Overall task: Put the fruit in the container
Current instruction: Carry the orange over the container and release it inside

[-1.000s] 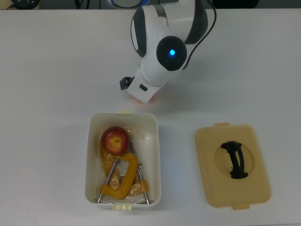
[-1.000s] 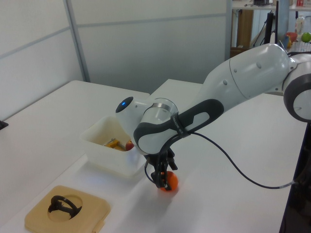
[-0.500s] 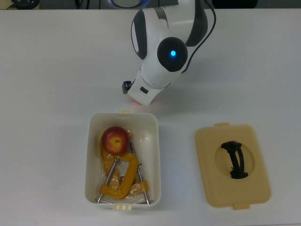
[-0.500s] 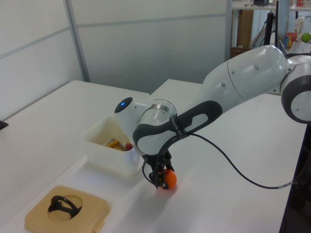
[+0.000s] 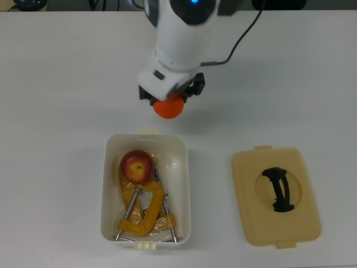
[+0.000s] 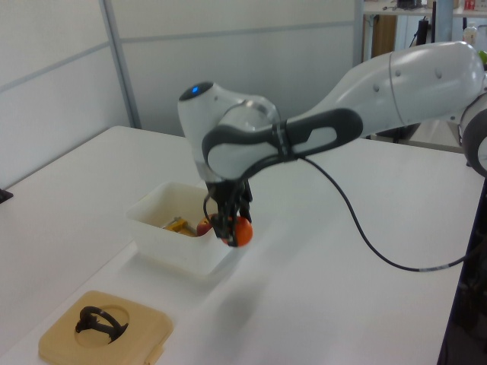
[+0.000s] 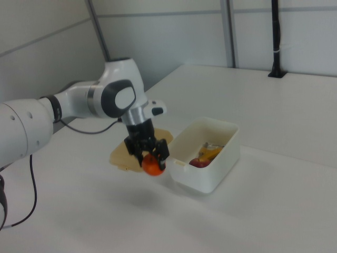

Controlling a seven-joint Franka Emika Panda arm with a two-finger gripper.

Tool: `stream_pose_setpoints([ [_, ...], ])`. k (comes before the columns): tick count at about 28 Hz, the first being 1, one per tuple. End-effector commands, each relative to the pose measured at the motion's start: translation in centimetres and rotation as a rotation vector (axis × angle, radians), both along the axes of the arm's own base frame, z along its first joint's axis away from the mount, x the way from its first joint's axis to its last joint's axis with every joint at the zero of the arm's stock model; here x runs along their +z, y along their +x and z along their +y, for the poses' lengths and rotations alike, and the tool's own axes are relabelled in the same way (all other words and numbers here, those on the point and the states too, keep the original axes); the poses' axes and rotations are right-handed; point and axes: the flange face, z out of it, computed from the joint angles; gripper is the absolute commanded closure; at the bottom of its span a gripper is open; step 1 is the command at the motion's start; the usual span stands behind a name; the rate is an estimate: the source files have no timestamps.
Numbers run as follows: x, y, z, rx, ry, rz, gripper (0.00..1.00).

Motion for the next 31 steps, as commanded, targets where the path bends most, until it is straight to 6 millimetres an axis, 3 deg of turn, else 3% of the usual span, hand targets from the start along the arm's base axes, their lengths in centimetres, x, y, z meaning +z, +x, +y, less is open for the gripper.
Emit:
stream_pose_setpoints([
  [1,2.8,2.4,-2.6,-0.097,0.077,-0.178,0.82],
  [5,3.2,4.2,-3.6,-0.161,0.100,-0.328,0.72],
  [9,2.3,5.1,-4.1,-0.179,0.105,-0.374,0.62],
  [12,1.3,5.5,-4.6,-0.186,0.099,-0.375,0.00],
  [18,1.3,4.8,-5.2,-0.181,0.062,-0.340,0.00],
  [27,3.4,1.1,-8.8,-0.172,0.005,-0.125,0.00],
  [31,4.0,-0.4,-9.5,-0.150,-0.001,-0.041,0.00],
])
